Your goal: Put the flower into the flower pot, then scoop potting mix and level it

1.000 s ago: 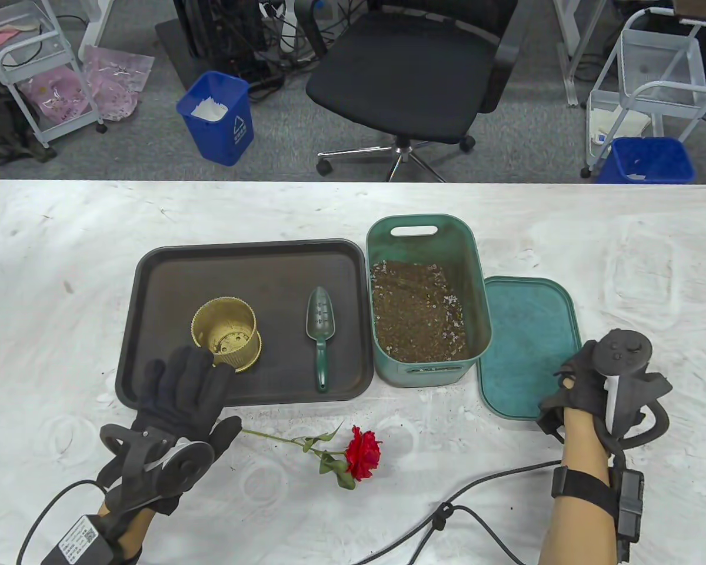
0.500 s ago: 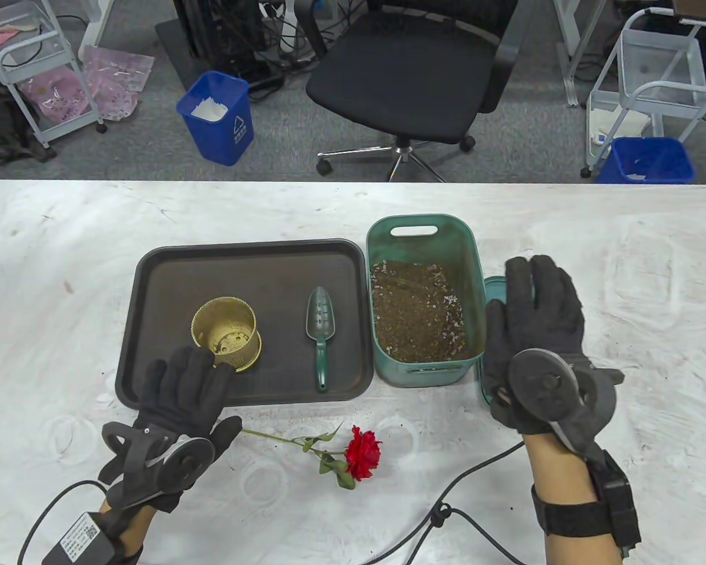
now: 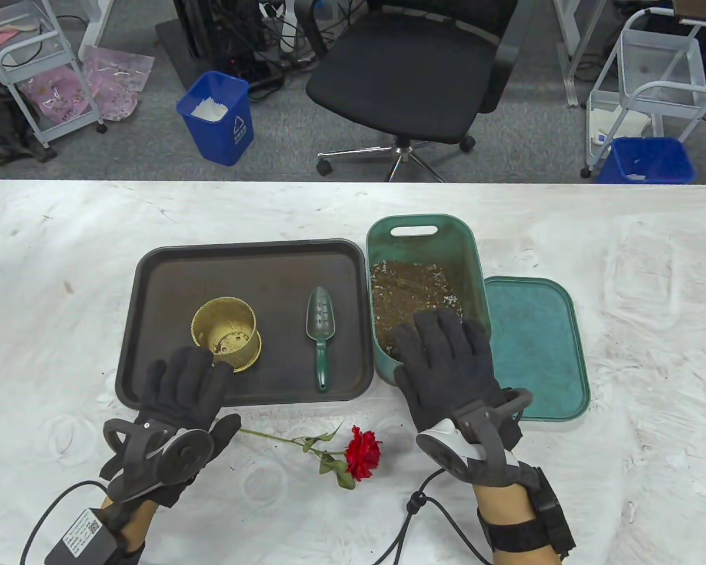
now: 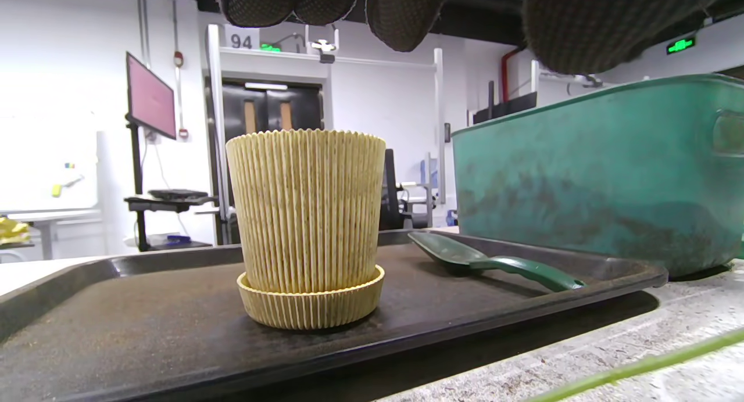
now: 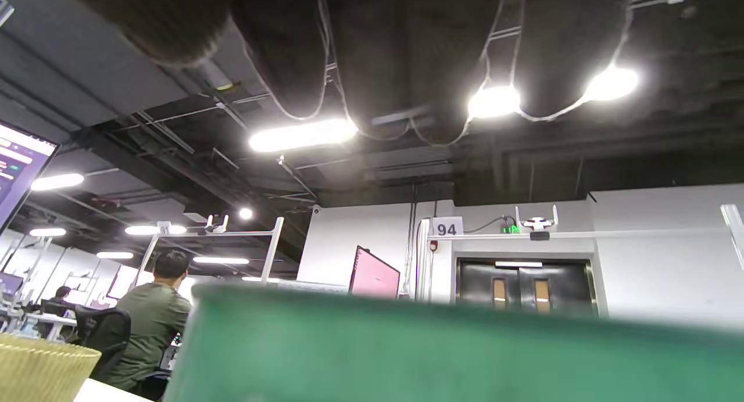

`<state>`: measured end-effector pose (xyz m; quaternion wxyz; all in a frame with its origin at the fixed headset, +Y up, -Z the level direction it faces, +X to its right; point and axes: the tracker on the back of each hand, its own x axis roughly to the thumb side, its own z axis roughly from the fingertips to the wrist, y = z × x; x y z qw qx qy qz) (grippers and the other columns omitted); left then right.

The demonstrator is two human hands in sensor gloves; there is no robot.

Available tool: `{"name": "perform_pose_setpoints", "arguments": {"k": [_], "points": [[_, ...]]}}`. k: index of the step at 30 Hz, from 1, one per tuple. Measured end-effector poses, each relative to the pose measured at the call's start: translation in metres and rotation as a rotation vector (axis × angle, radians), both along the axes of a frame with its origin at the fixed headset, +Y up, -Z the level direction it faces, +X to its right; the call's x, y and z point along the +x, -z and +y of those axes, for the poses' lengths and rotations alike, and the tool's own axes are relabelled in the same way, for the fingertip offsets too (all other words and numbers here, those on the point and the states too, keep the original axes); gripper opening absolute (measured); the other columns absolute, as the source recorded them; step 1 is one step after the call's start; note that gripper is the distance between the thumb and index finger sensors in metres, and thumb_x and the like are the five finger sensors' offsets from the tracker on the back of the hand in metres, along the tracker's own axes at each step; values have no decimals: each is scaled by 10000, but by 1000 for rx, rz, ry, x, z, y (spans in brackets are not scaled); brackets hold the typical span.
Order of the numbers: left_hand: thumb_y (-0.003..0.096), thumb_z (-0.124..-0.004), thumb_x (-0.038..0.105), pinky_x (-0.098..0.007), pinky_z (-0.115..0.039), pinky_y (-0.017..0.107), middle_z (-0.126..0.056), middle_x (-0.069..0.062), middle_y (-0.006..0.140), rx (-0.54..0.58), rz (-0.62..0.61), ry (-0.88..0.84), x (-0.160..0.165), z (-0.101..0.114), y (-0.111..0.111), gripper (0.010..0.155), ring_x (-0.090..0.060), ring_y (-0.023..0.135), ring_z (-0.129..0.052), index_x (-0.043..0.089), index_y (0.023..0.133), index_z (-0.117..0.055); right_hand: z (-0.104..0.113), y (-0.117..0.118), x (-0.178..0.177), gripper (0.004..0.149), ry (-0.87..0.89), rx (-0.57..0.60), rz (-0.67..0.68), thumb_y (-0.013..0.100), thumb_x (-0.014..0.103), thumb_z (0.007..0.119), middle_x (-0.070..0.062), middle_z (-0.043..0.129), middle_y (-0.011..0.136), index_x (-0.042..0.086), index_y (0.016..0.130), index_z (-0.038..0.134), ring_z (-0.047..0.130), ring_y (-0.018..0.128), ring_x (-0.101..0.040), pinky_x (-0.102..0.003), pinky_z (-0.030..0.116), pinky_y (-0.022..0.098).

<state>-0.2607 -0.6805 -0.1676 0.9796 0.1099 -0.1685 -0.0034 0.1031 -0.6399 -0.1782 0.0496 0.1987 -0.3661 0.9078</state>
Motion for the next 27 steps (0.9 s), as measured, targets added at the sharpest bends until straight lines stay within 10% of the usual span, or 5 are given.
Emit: {"name": "perform_pose_setpoints", "arguments": {"k": [8,18,27], "points": [[375,-717,649,-654,-446,790,-335,-76,1151,5,-26,-27,2,1,-2,820,-412,1120,-462,302,1076,-473,-21,-4,14,550,17,-49,-30,455,471,669,-139,801,1028,238,949,730,820,921,-440,-719,683,628],[371,-751,631,-635,-489,794,-376,-61,1152,132,-230,-146,57,58,-1,807,-397,1120,-503,299,1067,-515,-21,-4,21,533,62,-56,-36,457,452,683,-145,810,1013,223,934,745,831,903,-445,-713,691,623],[303,-956,513,-412,-834,504,-745,-74,955,-258,-313,143,81,-10,9,658,-241,638,-960,269,903,-836,-23,-4,16,522,38,-47,-27,457,443,689,-148,824,996,215,921,757,849,881,-446,-703,705,615]]}}
